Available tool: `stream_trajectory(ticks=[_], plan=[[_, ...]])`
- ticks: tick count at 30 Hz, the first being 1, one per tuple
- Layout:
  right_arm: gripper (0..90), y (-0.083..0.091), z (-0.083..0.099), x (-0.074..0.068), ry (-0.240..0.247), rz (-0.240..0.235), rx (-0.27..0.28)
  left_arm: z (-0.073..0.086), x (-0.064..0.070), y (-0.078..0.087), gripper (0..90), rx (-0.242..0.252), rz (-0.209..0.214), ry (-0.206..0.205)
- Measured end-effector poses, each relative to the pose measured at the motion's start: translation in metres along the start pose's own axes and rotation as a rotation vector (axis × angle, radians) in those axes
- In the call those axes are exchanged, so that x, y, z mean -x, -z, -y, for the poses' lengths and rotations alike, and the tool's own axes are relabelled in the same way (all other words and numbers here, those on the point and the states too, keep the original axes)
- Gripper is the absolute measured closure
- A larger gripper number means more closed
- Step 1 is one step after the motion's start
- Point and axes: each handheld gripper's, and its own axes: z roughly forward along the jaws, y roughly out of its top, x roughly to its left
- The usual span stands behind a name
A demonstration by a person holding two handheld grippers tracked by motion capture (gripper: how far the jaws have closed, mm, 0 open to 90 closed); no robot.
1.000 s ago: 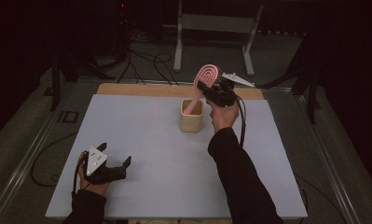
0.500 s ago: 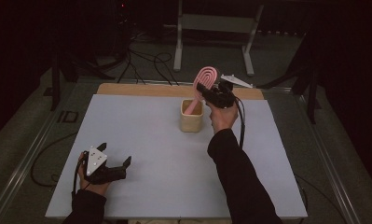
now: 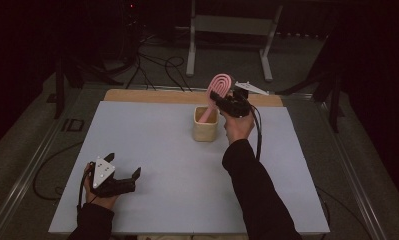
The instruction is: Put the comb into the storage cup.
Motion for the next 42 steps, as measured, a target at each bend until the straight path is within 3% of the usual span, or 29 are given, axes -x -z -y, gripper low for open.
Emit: stream_trajectory(ticks=[42], plan=[[62.6, -0.014, 0.020, -0.001, 0.023, 0.009, -0.077, 0.000, 0.000, 0.000, 0.2, -0.005, -0.002, -0.001]])
